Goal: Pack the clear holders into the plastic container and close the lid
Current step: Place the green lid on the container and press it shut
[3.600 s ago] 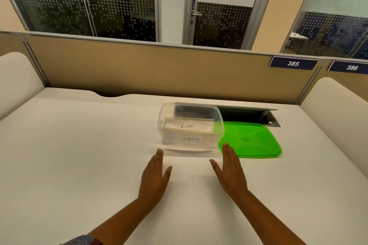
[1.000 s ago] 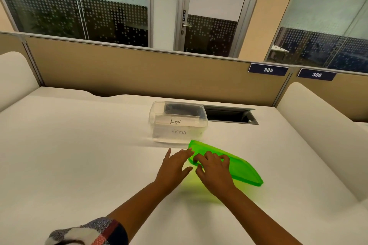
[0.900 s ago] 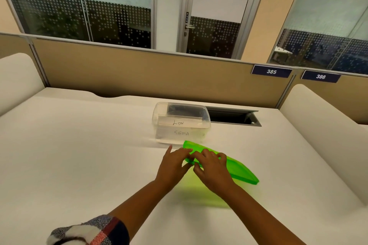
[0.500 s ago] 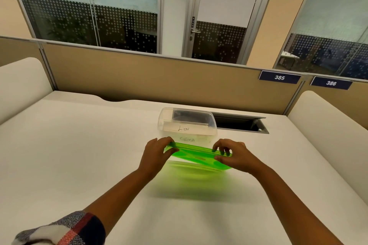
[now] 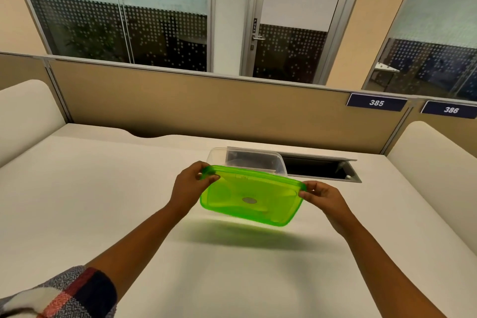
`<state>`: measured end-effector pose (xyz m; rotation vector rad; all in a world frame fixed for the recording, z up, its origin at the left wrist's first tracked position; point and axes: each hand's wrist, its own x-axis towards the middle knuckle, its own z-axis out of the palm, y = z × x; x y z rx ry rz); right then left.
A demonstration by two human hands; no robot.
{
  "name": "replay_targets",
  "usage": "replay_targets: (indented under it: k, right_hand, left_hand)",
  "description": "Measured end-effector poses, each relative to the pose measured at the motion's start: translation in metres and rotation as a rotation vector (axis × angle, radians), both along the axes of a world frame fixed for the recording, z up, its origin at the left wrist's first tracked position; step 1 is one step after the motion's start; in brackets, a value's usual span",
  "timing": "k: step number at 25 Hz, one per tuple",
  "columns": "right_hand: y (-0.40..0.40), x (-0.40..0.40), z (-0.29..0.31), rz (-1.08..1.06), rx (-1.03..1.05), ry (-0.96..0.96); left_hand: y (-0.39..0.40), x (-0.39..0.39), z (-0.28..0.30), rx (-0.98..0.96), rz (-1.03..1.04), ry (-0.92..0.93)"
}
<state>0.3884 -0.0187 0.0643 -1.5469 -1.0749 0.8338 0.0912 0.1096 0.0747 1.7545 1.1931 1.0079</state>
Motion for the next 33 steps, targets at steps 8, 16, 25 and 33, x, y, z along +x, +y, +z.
replay_targets:
  k: [8,16,25,33]
  right_hand:
    - [0.080,0.012,-0.001,-0.147,0.007,0.085]
    - [0.150,0.026,-0.012,-0.484,-0.179,-0.207]
    - [0.172,0.028,-0.025,-0.468,-0.292,-0.335]
    - [0.173,0.019,-0.022,-0.484,-0.287,-0.419]
  left_hand:
    - [0.059,0.034,-0.005,-0.085,0.109,-0.053]
    - [0.120,0.063,-0.015,-0.169,0.247,-0.056]
    - [0.146,0.075,-0.024,-0.107,0.259,0.132]
    - [0.147,0.071,-0.032,-0.092,0.255,0.160]
